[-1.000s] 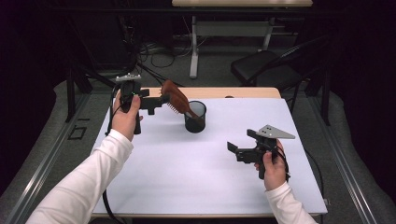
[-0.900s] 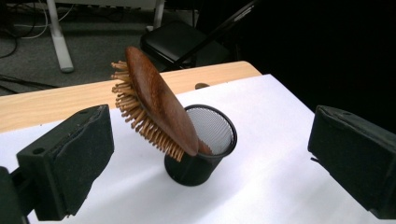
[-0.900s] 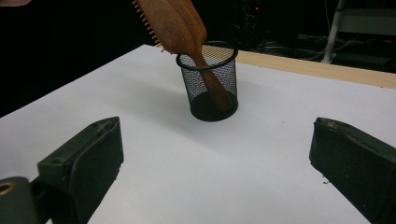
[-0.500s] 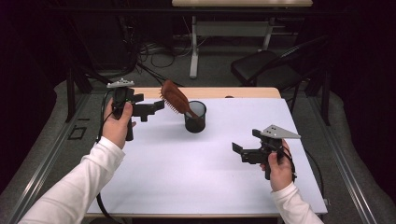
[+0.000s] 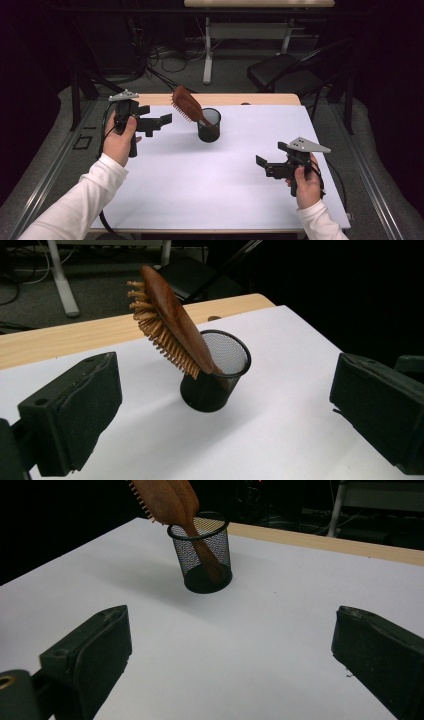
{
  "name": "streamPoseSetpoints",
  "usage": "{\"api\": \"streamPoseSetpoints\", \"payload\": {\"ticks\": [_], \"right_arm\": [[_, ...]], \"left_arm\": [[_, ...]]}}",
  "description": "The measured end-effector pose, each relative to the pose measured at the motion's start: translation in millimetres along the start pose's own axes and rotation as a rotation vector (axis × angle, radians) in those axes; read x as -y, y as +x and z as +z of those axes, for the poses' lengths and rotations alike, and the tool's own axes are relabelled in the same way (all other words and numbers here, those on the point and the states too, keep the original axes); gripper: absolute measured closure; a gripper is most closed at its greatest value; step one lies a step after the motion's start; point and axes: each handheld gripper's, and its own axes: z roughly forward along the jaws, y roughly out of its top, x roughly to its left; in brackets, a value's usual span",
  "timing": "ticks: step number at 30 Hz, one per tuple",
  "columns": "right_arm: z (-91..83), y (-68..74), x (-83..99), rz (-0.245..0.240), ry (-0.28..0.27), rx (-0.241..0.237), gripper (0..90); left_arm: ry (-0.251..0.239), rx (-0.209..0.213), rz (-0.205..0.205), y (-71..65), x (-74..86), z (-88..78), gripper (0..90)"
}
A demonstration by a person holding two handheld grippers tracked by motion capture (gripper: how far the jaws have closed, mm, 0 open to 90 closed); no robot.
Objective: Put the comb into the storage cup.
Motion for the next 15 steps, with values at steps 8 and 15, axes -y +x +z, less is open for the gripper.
{"api": "streamPoseSetpoints", "payload": {"ticks": [8,15], "right_arm": [[-7.6,-5.0,7.6,0.016,0.0,0.013,2.0],[-12.9,-10.3,14.6,0.03,-0.001,0.028,2.0]], "left_arm": [[0.008,0.003,0.013,1.8,15.9,-6.0,0.3],[0.029,0.01,0.003,2.2,32.9,-6.1,0.3]]}}
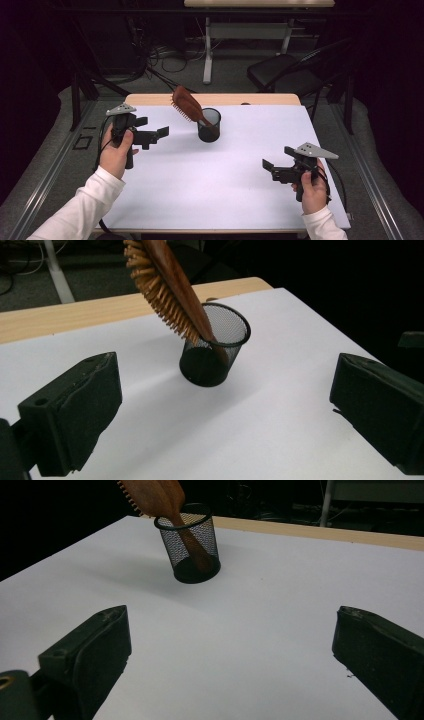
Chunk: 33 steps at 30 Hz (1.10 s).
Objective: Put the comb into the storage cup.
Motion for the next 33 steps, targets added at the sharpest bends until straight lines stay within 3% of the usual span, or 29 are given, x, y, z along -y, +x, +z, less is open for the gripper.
{"api": "streamPoseSetpoints", "payload": {"ticks": [22,33], "right_arm": [[-4.7,-9.8,22.1,0.018,0.007,0.04,2.1],[-3.2,-14.2,26.8,0.017,0.015,0.058,2.0]], "left_arm": [[0.007,0.013,-0.036,17.9,51.9,7.7,0.3],[-0.011,-0.029,-0.059,24.5,69.4,13.3,0.3]]}}
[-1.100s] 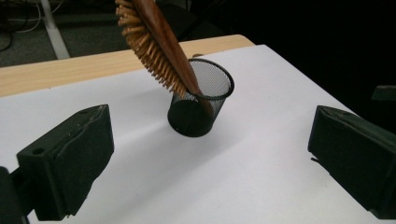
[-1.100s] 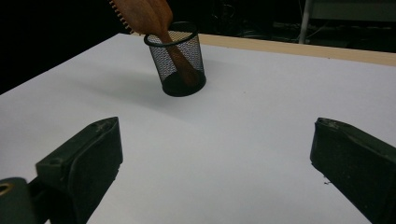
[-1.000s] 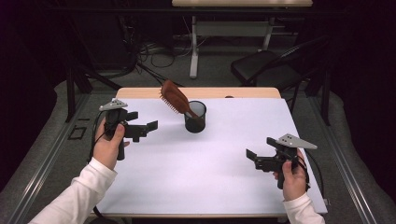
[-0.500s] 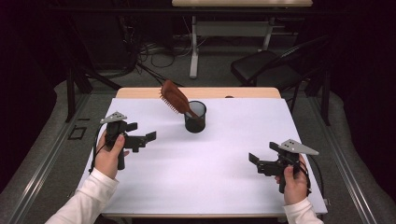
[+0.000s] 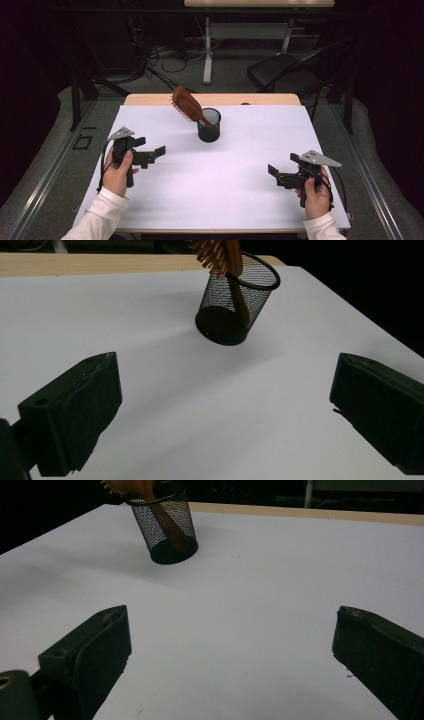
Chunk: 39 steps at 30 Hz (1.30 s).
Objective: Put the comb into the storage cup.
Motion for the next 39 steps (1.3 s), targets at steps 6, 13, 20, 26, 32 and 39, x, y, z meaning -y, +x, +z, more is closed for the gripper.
{"api": "streamPoseSetpoints", "payload": {"ticks": [6,13,20,26,32,39], "right_arm": [[1.1,-1.6,2.3,0.002,0.003,0.006,2.1],[5.0,-0.9,4.4,0.001,0.008,0.01,2.1],[6.3,-2.0,6.6,0.002,0.015,0.016,2.1],[7.7,-3.0,10.0,0.0,0.021,0.022,2.0],[8.7,-3.6,13.4,0.001,0.016,0.027,2.1],[11.5,-3.7,16.9,0.008,0.019,0.027,2.0]], "left_arm": [[-0.019,-0.018,-0.017,4.5,7.3,3.4,0.3],[-0.027,-0.046,-0.022,9.7,16.7,4.5,0.3],[-0.037,-0.083,-0.038,18.9,26.1,3.2,0.3],[-0.049,-0.098,-0.064,27.6,32.5,0.5,0.3],[-0.053,-0.108,-0.07,30.8,37.3,0.3,0.3],[-0.053,-0.123,-0.04,29.0,41.5,1.8,0.3]]}}
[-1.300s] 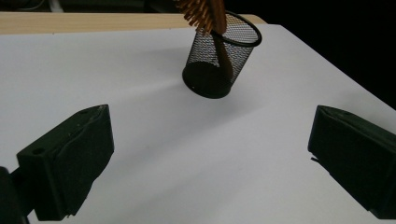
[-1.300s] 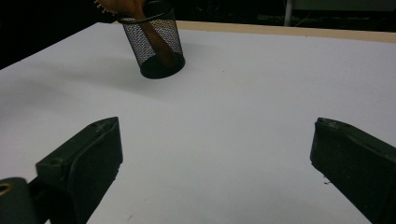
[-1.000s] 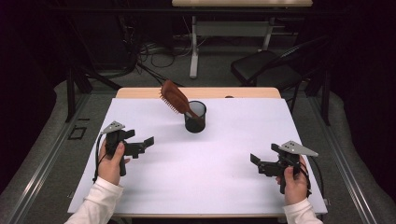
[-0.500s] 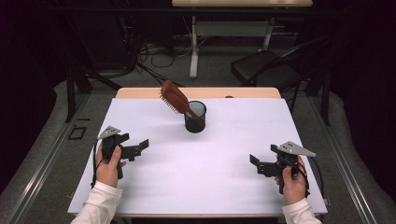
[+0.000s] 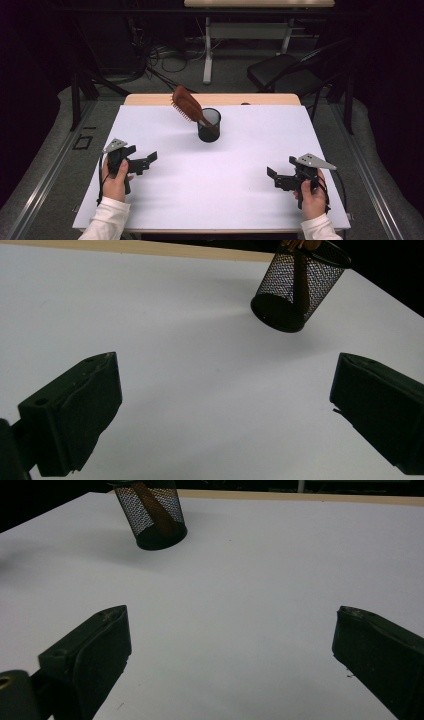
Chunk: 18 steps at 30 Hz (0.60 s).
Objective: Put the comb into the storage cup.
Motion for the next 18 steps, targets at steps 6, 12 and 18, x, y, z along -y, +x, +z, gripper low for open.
{"api": "streamPoseSetpoints", "payload": {"ticks": [6,12,18], "right_arm": [[1.5,-1.0,2.4,-0.004,0.003,0.005,2.1],[2.0,-1.3,4.1,-0.001,0.006,0.005,2.1],[2.1,-0.9,5.4,-0.003,0.014,0.006,2.1]], "left_arm": [[-0.006,-0.003,0.004,0.8,2.3,-0.8,0.3],[-0.006,-0.005,0.007,2.1,3.5,-1.2,0.3],[-0.009,-0.012,0.002,4.1,3.6,-2.6,0.3]]}}
